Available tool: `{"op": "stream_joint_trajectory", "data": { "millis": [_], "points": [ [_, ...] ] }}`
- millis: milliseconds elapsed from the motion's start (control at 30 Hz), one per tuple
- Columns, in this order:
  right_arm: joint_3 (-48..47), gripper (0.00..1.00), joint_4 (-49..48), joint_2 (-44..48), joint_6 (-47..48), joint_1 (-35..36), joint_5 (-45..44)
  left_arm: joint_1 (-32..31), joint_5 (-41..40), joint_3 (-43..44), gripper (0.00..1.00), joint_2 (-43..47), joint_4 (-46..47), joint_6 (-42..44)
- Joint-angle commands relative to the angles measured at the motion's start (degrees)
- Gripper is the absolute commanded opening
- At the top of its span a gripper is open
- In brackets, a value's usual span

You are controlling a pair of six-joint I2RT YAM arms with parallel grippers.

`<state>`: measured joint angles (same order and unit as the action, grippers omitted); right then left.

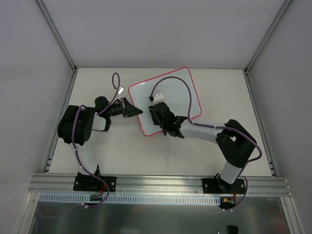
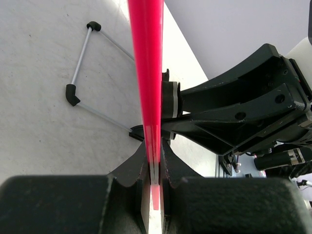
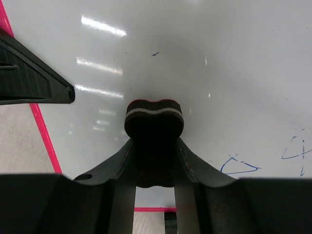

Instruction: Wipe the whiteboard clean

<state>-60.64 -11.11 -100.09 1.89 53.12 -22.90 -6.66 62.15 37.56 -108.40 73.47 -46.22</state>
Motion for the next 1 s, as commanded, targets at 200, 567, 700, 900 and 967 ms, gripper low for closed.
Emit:
{"op": "stream_joint_trajectory", "data": {
  "millis": [200,567,700,900,967],
  "points": [
    [8.25,0.00,-3.82,2.35,-2.42,-8.10,1.36,-0.73,4.12,-0.03,0.00,1.88,22.86,2.62],
    [12.82,0.00,-8.13,6.84,-0.84,-22.18,2.59,-0.82,4.21,-0.03,0.00,1.88,22.86,2.53],
    [14.23,0.00,-9.98,7.10,-1.62,-28.23,3.90,-0.82,4.12,0.06,0.00,1.88,22.86,2.53],
    [14.94,0.00,-11.03,7.11,-4.52,-33.87,7.95,-0.81,4.21,0.14,0.00,1.70,22.86,2.62],
    [14.68,0.00,-11.03,6.93,-4.70,-33.88,8.56,-0.82,4.21,0.14,0.00,1.70,22.86,2.53]
  ]
}}
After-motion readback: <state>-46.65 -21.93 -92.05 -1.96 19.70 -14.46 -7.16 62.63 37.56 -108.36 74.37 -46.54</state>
